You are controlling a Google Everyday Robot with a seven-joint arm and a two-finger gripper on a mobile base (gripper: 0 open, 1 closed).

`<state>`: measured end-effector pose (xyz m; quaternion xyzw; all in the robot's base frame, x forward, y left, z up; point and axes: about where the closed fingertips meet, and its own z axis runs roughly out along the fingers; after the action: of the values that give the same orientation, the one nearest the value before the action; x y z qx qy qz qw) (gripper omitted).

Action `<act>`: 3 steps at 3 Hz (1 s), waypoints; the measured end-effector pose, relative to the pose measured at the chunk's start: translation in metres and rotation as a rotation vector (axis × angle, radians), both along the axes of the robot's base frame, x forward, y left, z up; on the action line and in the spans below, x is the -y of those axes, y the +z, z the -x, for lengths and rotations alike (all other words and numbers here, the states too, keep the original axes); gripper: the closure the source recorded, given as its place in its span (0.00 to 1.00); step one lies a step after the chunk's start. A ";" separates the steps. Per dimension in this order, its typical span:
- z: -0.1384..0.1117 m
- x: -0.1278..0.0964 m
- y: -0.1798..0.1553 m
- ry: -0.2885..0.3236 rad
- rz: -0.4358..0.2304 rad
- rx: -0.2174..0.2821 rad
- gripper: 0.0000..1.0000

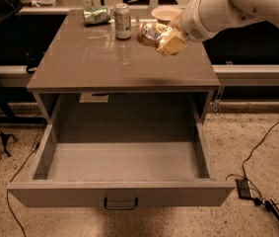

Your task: Pick orange can from top drawer and place on counter

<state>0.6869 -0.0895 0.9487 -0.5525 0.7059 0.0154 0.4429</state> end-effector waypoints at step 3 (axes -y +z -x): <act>-0.054 -0.032 -0.043 -0.026 0.041 -0.110 1.00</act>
Offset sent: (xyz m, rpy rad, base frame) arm 0.0582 0.0340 -0.0421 -0.0469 0.1113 -0.0287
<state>0.7411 -0.0579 0.9056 -0.5508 0.7364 0.0255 0.3921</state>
